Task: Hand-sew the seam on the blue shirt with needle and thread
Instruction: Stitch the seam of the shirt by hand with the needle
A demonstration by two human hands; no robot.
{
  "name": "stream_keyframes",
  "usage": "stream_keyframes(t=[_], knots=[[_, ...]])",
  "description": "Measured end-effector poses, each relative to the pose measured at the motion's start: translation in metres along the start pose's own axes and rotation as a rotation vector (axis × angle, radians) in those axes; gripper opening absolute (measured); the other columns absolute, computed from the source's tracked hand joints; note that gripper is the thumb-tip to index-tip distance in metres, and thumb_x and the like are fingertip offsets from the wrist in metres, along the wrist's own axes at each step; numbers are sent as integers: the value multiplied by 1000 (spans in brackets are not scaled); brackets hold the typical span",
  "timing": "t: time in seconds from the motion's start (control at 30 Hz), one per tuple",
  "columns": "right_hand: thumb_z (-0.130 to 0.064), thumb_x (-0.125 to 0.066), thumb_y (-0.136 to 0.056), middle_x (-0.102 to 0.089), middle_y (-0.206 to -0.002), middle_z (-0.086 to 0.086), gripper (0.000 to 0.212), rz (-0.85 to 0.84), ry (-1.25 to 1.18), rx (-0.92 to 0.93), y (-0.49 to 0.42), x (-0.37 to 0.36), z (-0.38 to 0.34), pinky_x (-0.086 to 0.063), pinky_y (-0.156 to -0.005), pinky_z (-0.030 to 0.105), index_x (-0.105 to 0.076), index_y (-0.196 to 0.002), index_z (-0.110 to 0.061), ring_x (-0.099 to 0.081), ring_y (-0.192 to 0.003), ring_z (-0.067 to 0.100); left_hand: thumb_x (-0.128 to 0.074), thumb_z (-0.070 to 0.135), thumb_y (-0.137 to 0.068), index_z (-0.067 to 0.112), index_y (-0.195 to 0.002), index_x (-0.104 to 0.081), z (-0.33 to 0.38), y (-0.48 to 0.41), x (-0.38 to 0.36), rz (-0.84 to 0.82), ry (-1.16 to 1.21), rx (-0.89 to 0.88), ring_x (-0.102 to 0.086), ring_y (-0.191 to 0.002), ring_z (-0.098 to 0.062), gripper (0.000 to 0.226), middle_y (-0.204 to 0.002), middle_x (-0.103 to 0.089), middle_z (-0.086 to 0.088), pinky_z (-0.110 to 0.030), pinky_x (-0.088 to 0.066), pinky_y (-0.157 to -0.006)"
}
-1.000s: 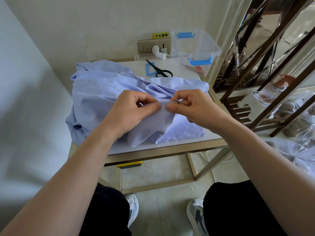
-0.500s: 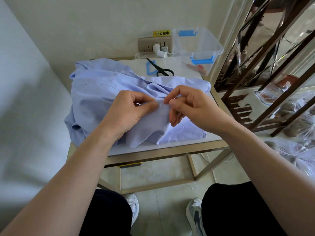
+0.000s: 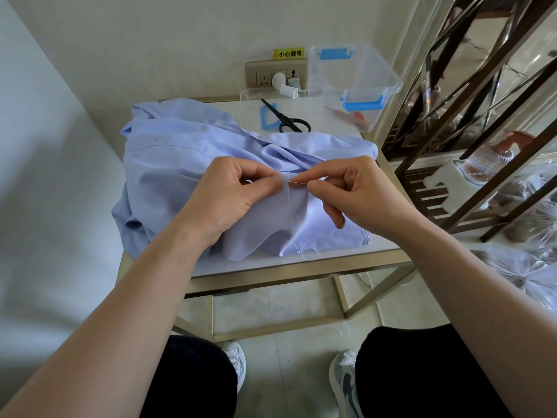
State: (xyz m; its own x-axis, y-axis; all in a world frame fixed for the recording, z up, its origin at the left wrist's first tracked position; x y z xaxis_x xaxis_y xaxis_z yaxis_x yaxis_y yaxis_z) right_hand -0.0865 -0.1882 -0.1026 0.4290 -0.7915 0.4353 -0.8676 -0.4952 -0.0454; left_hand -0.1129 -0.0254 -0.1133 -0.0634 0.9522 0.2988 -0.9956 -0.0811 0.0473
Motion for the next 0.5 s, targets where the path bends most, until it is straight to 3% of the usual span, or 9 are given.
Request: stream_keyframes(t=[0.5], knots=[[-2,-52,-96,-51,-40,-2,24,-22,41,4,1,-4,1,-38,-50,10,-74,-102,-11,-43,-40,8,-73,16,-85,24,-78,-77,-1,-1,-1,-4,-31,-24,-62,-76,-7,11,-81,-75,3,-25,-50,-74]])
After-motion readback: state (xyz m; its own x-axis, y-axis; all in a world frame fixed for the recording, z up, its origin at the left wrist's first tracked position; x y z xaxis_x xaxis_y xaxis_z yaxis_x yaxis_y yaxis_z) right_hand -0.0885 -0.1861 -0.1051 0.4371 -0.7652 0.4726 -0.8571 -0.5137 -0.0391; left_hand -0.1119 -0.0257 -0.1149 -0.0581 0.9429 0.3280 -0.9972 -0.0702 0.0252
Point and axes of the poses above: each hand's wrist, its own y-axis away from the middle knuckle, its own x-axis out of the back of the hand, z = x × y, the point moved 8 cm from there along -y, towards the middle knuckle
